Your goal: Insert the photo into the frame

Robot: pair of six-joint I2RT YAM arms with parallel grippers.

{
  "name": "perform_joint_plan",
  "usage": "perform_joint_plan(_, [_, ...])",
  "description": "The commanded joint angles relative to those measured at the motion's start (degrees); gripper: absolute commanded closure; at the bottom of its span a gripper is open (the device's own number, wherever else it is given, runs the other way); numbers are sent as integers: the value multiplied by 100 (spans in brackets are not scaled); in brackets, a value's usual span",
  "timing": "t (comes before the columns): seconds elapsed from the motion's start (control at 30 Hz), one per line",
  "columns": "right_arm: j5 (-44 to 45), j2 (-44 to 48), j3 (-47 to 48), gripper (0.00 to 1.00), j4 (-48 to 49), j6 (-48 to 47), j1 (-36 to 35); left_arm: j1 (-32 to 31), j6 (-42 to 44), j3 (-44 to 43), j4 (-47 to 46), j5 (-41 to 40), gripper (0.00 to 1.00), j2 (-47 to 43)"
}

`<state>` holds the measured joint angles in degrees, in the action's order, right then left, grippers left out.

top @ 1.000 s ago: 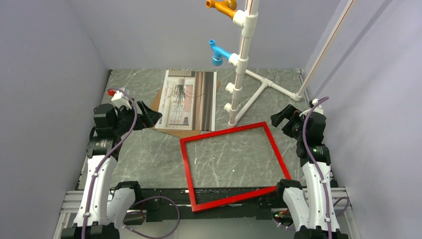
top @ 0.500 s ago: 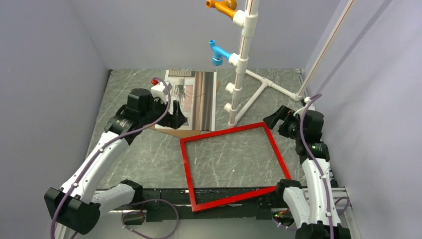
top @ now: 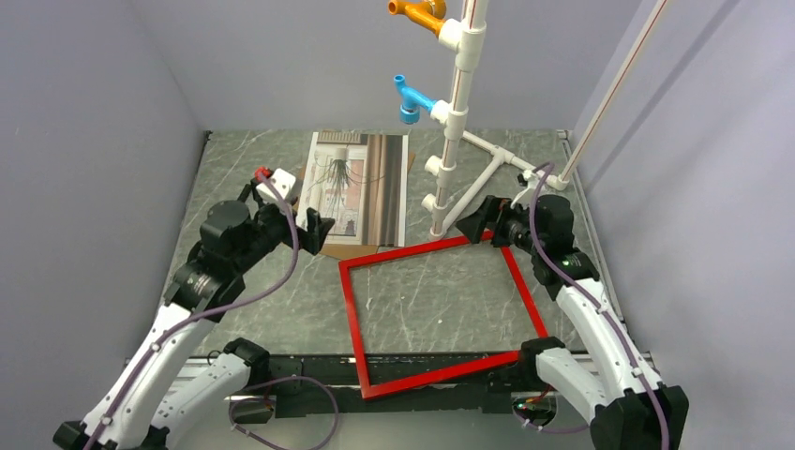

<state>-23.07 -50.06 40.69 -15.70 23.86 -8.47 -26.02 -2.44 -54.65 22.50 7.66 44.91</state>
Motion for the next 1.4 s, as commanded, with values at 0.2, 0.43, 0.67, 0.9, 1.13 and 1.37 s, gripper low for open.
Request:
perform_joint_plan(0.2, [976, -378, 238, 1, 1544, -739, -1395, -15, 904, 850, -811, -369, 1, -563])
perform_joint_plan(0.43, [2025, -847, 441, 15, 1923, -685, -1872, -15, 1040, 709, -309, -1204, 1, -247])
perform_joint_plan(0.67, [2392, -1367, 627, 36, 2271, -622, -1881, -15, 1006, 828, -367, -1154, 1, -417])
perform_joint_plan(0.9, [1959, -1850, 965, 38, 2243, -660, -1879, -16, 971, 817, -306, -1066, 1, -400])
perform_joint_plan(1.13, [1532, -1586, 980, 29, 1833, -762, -1895, -17, 984, 831, -330, -908, 1, -458])
perform_joint_plan(1.37, [1794, -761, 656, 17, 1236, -662, -1878, -15, 729, 819, -789, 643, 1, -336])
